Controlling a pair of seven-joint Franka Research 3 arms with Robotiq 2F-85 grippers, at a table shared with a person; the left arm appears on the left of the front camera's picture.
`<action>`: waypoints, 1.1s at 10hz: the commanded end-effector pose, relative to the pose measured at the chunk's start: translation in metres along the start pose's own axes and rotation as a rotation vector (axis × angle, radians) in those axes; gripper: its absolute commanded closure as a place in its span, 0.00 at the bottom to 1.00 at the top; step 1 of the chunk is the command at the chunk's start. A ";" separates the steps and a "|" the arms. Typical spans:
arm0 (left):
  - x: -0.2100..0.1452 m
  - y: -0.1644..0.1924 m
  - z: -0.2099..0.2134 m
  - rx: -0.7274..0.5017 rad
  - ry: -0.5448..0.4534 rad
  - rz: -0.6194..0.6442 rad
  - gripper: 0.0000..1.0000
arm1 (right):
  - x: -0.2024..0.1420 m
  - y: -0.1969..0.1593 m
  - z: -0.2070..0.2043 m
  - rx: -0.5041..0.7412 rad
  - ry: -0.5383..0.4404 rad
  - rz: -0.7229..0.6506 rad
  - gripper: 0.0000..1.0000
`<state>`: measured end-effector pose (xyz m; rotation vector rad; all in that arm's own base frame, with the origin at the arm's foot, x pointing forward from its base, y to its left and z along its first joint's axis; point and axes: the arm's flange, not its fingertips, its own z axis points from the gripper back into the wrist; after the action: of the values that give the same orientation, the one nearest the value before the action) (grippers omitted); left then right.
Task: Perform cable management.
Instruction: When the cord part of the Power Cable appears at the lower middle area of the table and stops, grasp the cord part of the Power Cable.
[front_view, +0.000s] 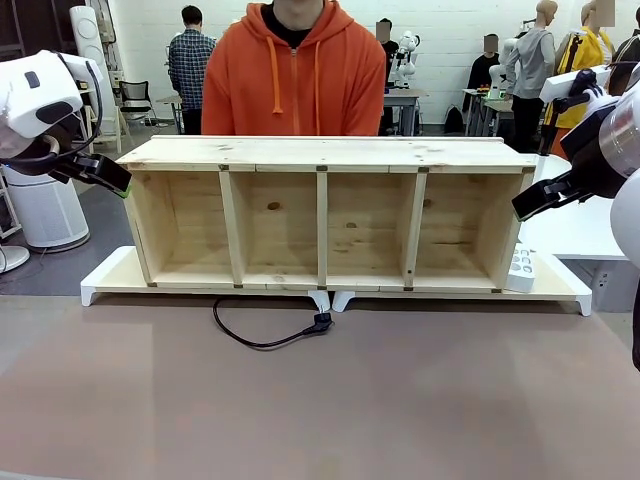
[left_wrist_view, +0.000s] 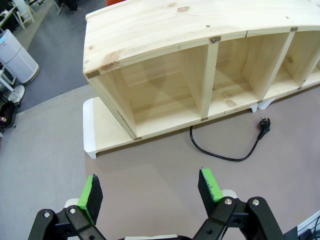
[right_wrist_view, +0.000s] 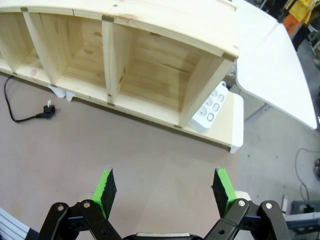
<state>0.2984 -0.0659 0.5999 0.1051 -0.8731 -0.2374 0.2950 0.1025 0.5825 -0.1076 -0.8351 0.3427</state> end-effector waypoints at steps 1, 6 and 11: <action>0.001 -0.001 -0.002 0.001 -0.001 -0.002 0.00 | 0.000 0.001 0.000 -0.001 0.000 0.003 0.00; 0.001 -0.001 -0.002 0.001 -0.001 -0.002 0.00 | 0.000 0.001 0.000 -0.001 0.000 0.003 0.00; 0.001 -0.001 -0.002 0.001 -0.001 -0.002 0.00 | 0.006 0.007 0.001 -0.021 0.026 0.056 0.00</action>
<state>0.2984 -0.0659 0.5999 0.1051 -0.8731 -0.2374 0.2946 0.1051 0.5819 -0.1169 -0.8325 0.3546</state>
